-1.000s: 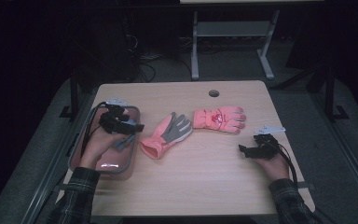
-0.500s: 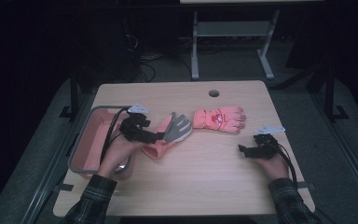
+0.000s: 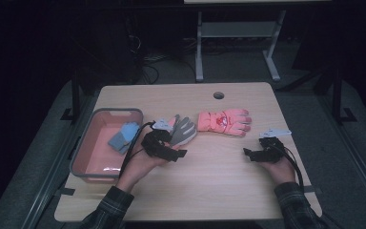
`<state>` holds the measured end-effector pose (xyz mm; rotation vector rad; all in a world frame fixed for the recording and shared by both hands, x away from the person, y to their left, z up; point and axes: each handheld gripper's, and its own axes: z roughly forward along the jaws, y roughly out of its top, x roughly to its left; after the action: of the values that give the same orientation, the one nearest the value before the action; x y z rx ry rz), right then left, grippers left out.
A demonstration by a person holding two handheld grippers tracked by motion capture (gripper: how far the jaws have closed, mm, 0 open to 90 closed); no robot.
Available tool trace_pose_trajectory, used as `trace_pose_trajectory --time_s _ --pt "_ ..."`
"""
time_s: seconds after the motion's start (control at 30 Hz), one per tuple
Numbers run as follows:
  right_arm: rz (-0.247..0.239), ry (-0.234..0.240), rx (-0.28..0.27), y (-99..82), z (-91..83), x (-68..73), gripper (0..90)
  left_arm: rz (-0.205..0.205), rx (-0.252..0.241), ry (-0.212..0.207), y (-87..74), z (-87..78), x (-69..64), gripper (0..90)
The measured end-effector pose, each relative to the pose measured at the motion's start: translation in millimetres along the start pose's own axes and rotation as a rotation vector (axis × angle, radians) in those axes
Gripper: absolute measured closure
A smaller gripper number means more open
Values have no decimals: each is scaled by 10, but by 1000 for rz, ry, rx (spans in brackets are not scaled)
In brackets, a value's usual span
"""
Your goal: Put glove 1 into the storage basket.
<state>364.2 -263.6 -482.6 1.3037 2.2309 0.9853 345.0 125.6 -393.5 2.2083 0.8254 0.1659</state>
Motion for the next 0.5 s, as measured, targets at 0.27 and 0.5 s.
trace_pose_trajectory --time_s 0.27,0.5 --pt "0 0 0 0 0 0 181 31 15 -22 -226 173 -145 167" --pt "4 2 3 -1 -3 8 180 64 27 -18 -441 253 -230 167"
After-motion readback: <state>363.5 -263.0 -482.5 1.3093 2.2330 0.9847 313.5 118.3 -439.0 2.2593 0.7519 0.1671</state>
